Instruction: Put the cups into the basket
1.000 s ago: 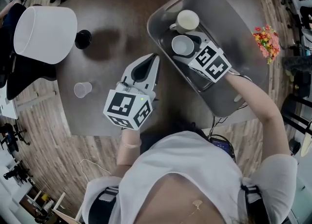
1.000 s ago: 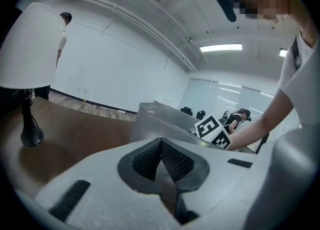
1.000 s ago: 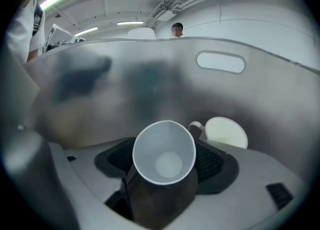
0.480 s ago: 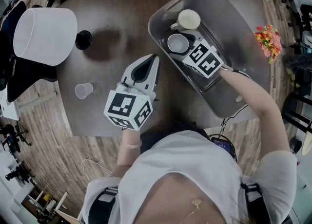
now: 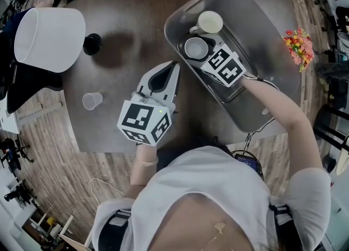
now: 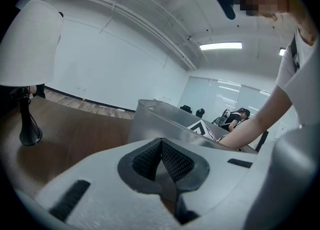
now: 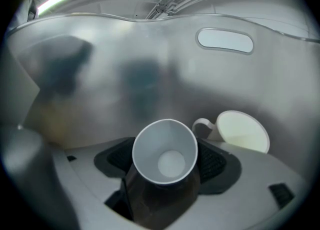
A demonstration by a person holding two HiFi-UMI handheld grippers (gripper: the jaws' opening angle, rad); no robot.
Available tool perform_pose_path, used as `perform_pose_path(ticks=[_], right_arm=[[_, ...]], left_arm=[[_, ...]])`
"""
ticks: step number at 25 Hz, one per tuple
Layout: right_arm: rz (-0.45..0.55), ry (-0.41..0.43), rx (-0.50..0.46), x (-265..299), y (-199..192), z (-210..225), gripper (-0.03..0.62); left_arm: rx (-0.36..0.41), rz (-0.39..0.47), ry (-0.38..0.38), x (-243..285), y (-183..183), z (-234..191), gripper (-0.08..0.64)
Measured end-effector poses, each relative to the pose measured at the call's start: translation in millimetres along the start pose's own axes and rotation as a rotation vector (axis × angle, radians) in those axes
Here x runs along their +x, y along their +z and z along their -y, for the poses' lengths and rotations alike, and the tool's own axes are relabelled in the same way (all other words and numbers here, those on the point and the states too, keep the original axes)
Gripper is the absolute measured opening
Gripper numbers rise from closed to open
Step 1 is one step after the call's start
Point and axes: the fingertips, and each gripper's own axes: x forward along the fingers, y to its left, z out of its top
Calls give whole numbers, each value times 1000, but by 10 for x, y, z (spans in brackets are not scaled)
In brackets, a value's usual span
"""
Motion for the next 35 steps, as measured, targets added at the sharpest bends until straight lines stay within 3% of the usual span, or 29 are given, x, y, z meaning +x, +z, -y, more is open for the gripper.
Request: perform_pose_path(ticks=[18,30,31,33,35], right_arm=[[-70,-18,7,-218,-196,7,407],[-136,-113,67,-749,-141,116,399],[-126,-155,74,-831,-105,175,362],[-81,-275,89,-998,-11,337,12],[-39,-337,116,-1097,70,428,12]], left_arm=[[22,7,-8,-89,33,72,12],[53,20,-45,-222,94,274,11],[56,23,-45,-239,117,277,12],[61,24,-41,-268,149,277,12],[64,18,-36,-282,158,271,12]])
